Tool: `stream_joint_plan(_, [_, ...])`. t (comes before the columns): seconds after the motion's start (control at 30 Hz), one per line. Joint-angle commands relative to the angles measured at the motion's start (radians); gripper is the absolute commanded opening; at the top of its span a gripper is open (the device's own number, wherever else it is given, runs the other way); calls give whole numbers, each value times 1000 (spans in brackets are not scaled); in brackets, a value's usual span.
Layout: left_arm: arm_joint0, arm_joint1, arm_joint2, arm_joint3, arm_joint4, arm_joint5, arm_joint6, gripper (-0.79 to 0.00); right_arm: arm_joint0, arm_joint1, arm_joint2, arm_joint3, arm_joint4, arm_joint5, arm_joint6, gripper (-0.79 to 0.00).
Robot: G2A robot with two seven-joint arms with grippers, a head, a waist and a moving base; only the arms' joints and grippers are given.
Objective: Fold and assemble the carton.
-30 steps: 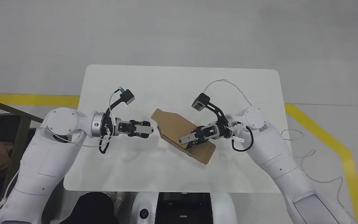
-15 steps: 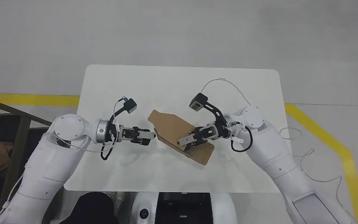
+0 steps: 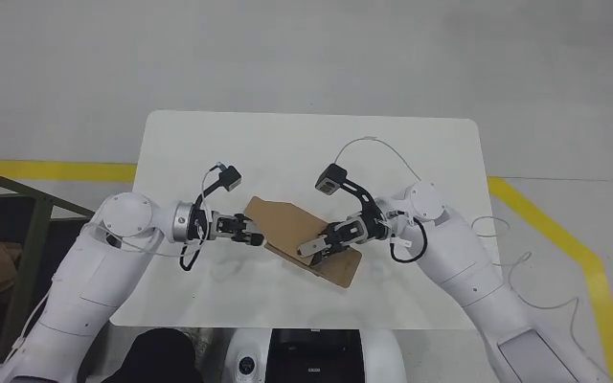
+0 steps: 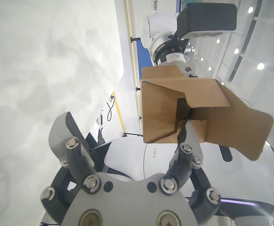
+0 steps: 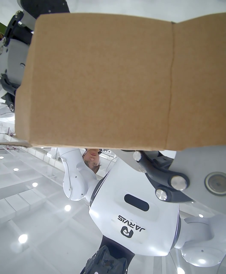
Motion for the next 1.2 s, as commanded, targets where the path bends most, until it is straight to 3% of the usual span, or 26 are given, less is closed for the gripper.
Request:
stream_joint_plan(0.0, [-5,-1,4,0,0,-1,-1,0,0,-1,-1,1,1,-1,-1,-785])
stream_joint_plan(0.63, [-21,-2,8,-2,2,-5,3,0,5,-4,-2,11,1,1,1,-785])
stream_joint_plan(1.17, [29,16,-100,-2,35,3,49,0,-8,-10,-28,-12,22,13,13,-785])
